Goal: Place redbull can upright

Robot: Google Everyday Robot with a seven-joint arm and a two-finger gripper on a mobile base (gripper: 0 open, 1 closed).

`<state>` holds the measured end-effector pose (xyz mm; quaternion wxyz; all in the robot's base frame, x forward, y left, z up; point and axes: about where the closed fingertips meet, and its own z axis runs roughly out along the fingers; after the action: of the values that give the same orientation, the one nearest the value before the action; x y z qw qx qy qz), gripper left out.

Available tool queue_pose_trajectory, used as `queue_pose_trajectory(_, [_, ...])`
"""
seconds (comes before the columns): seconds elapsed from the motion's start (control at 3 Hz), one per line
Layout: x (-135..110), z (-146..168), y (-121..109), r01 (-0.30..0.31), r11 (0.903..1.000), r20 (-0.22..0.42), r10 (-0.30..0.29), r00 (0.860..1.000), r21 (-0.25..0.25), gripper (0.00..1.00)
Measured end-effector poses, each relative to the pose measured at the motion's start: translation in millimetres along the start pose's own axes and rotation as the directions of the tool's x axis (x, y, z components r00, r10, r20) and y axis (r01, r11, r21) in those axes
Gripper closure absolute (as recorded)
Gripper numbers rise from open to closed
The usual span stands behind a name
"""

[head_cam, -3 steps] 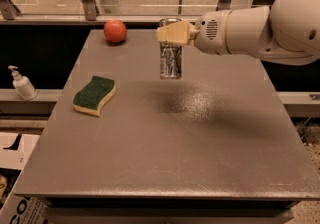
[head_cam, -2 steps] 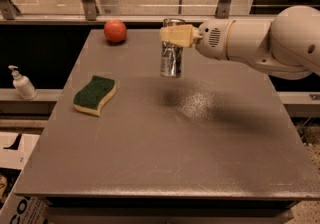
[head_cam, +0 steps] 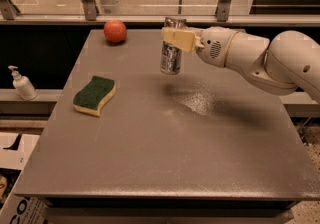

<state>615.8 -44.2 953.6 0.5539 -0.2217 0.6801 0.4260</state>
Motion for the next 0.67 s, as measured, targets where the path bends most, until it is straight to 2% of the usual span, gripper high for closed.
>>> queue_pose_trajectory(0.33, [-8.0, -2.6, 6.1, 0.137, 0.9904, 0.051, -0.136, 0.989, -0.018, 1.0])
queue_pose_trajectory(0.67, [-6.3, -5.8, 14.9, 0.269, 0.963, 0.038, -0.269, 0.963, -0.015, 1.0])
